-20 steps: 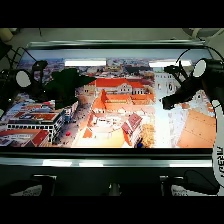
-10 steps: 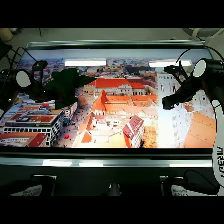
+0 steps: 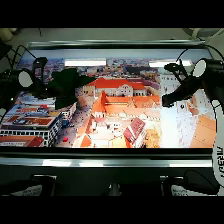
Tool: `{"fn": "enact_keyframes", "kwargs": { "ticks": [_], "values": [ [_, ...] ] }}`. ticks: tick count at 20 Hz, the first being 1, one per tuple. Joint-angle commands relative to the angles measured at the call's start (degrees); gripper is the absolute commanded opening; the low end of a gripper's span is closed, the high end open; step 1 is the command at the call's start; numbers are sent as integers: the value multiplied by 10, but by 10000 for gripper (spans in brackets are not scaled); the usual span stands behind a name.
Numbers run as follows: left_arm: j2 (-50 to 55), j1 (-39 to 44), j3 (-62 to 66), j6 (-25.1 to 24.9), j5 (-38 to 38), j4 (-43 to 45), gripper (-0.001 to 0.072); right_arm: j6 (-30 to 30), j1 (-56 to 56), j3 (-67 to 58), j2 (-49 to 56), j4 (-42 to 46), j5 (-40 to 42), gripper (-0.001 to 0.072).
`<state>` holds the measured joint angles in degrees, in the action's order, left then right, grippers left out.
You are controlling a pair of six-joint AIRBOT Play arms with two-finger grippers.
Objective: Fold the shirts.
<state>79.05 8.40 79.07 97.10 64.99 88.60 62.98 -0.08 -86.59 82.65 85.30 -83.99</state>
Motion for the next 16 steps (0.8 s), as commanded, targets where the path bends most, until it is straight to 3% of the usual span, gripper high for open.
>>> {"fn": "enact_keyframes", "kwargs": {
  "ticks": [1,3,6,9,12,13,14,16],
  "values": [
    [31,-4,14,-20,-124,-9,680,0,0,0,0,0,47,675],
    [100,-22,83,-25,-141,8,675,0,1,0,0,-2,95,675],
    [242,-60,225,5,-35,10,676,0,1,0,0,-15,161,675],
    [347,-77,330,35,77,10,676,-1,1,0,0,-52,147,675],
    [387,-76,352,57,86,9,666,-8,1,0,1,-59,141,675],
    [389,-76,352,73,84,7,403,-9,1,0,1,-59,144,674],
    [386,-77,358,78,85,-8,24,-10,1,0,-2,-64,160,673],
    [363,-76,391,53,76,-34,28,-28,1,-2,-26,-68,190,672]
  ]
}}
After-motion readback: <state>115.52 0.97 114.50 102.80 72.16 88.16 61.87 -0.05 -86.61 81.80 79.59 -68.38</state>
